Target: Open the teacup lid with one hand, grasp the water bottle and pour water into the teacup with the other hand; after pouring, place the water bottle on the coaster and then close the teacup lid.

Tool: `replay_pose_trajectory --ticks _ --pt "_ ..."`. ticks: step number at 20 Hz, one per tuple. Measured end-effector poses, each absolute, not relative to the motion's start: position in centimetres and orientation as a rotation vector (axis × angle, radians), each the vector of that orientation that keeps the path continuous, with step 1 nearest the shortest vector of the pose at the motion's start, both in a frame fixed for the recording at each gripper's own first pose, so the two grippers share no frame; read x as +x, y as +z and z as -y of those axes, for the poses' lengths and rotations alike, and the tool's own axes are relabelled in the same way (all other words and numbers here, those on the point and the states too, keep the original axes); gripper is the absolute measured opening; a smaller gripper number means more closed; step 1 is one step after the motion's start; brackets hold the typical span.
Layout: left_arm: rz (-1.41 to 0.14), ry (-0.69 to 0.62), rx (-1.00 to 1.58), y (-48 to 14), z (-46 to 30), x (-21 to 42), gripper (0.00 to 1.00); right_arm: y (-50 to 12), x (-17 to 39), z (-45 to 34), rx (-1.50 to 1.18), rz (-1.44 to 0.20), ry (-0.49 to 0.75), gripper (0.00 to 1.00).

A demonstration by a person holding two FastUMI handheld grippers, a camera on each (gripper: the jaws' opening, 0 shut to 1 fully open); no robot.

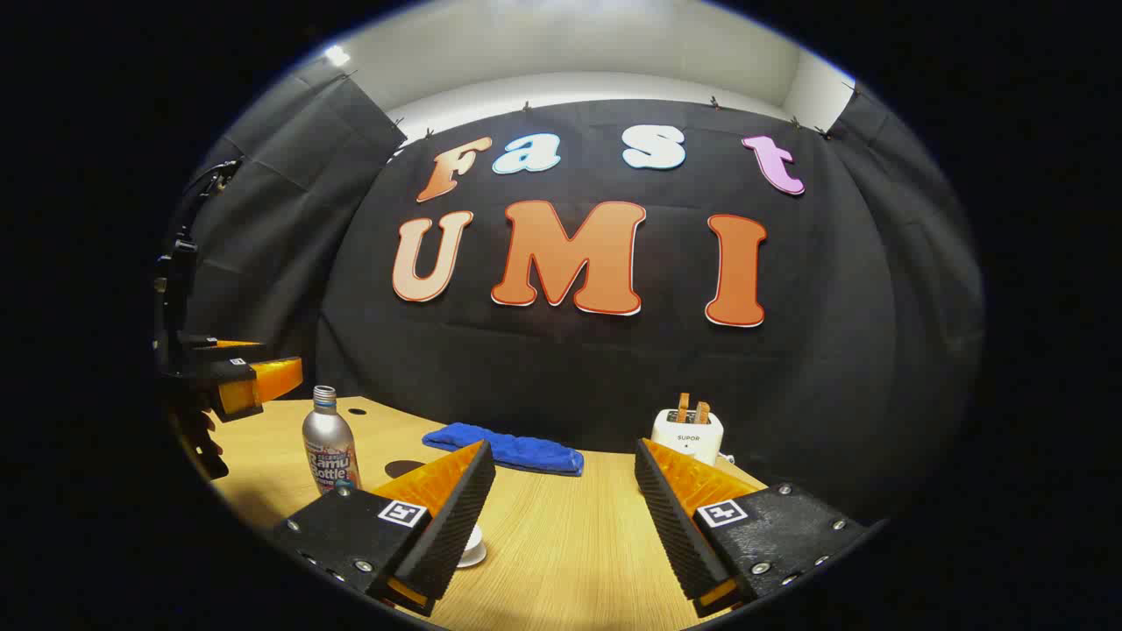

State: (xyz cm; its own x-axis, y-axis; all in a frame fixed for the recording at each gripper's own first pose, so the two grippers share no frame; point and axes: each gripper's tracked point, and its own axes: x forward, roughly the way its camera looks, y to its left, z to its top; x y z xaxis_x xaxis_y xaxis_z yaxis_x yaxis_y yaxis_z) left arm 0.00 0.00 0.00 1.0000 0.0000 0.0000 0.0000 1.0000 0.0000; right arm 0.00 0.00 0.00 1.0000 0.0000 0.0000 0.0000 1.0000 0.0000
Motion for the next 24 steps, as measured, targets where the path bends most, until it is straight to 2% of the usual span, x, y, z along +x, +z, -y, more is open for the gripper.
replay_pose_trajectory --ticks 1,2,3,7,9,10,11,13,14,15,17,19,21,22,24 --pt "0.003 0.001 0.003 0.1 0.0 0.1 0.96 0.0 0.1 -0.2 0.0 0.0 0.003 0.96" --pt "0.007 0.005 0.004 0.3 -0.2 0.1 0.93 0.1 0.1 -0.2 0.001 0.0 0.001 0.96" --pt "0.009 0.007 0.007 0.3 -0.3 0.1 0.96 0.3 0.2 -0.2 0.004 0.003 0.003 0.96" --pt "-0.002 0.006 0.02 -0.1 -0.3 -0.2 0.93 0.2 0.4 -0.4 0.01 -0.002 0.009 0.96" --pt "-0.003 0.004 0.02 -0.2 -0.3 -0.2 1.0 -0.2 0.3 -0.5 0.009 -0.013 0.013 0.96" --pt "-0.004 0.006 0.021 -0.2 -0.4 -0.2 0.93 -0.2 0.3 -0.7 0.01 -0.014 0.017 0.96" --pt "-0.004 0.004 0.023 -0.1 -0.3 -0.1 0.96 0.0 0.3 -0.8 0.011 -0.015 0.017 0.96" --pt "0.005 -0.001 0.02 0.1 -0.2 -0.2 0.93 0.2 0.5 -0.8 0.009 -0.019 0.018 0.96" --pt "0.013 -0.007 0.015 0.4 0.1 -0.2 0.96 0.2 0.6 -0.8 0.007 -0.019 0.019 0.96" --pt "0.018 -0.013 0.015 0.6 0.2 -0.1 0.93 0.4 0.6 -0.9 0.007 -0.018 0.021 0.96" --pt "0.014 -0.013 0.018 0.4 0.3 -0.1 0.96 0.6 0.6 -1.1 0.006 -0.014 0.028 0.96" --pt "0.003 -0.021 0.011 0.2 0.6 -0.1 0.93 0.7 0.6 -1.3 0.005 -0.013 0.038 0.96" --pt "-0.014 -0.033 0.002 -0.4 0.8 -0.4 1.0 0.6 0.7 -1.9 0.004 -0.017 0.052 0.96" --pt "-0.024 -0.04 -0.003 -0.7 1.0 -0.4 1.0 0.4 1.1 -2.3 0.002 -0.023 0.06 0.96" --pt "-0.044 -0.051 -0.014 -1.5 1.0 -0.4 0.93 -0.4 1.3 -3.2 0.004 -0.042 0.081 0.96"
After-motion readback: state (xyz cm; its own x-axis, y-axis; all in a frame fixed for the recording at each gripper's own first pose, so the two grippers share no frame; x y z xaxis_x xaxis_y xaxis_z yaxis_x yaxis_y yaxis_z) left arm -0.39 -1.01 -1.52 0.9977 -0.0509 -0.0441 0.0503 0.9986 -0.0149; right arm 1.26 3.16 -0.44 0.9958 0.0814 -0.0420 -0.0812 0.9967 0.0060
